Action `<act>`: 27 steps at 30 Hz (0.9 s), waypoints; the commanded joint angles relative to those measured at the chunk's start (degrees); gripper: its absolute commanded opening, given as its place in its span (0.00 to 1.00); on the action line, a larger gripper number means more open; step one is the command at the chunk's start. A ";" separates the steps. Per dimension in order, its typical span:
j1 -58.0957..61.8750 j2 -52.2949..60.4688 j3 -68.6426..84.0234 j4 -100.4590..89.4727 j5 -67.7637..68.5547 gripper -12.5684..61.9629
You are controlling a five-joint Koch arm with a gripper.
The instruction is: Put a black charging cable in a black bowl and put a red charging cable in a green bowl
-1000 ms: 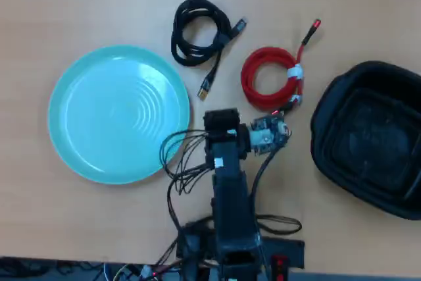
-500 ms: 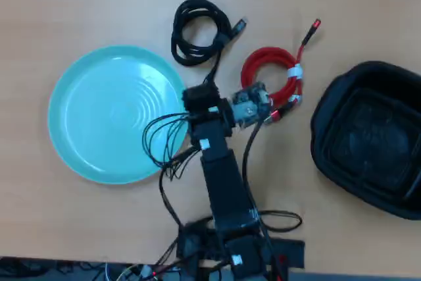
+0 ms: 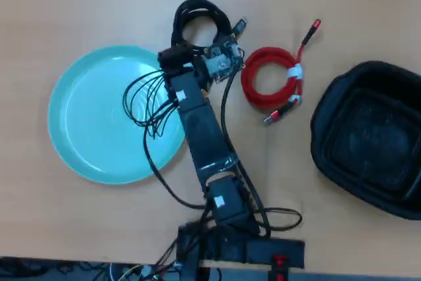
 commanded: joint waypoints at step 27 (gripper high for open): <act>0.18 -11.34 -2.20 -5.89 4.83 0.74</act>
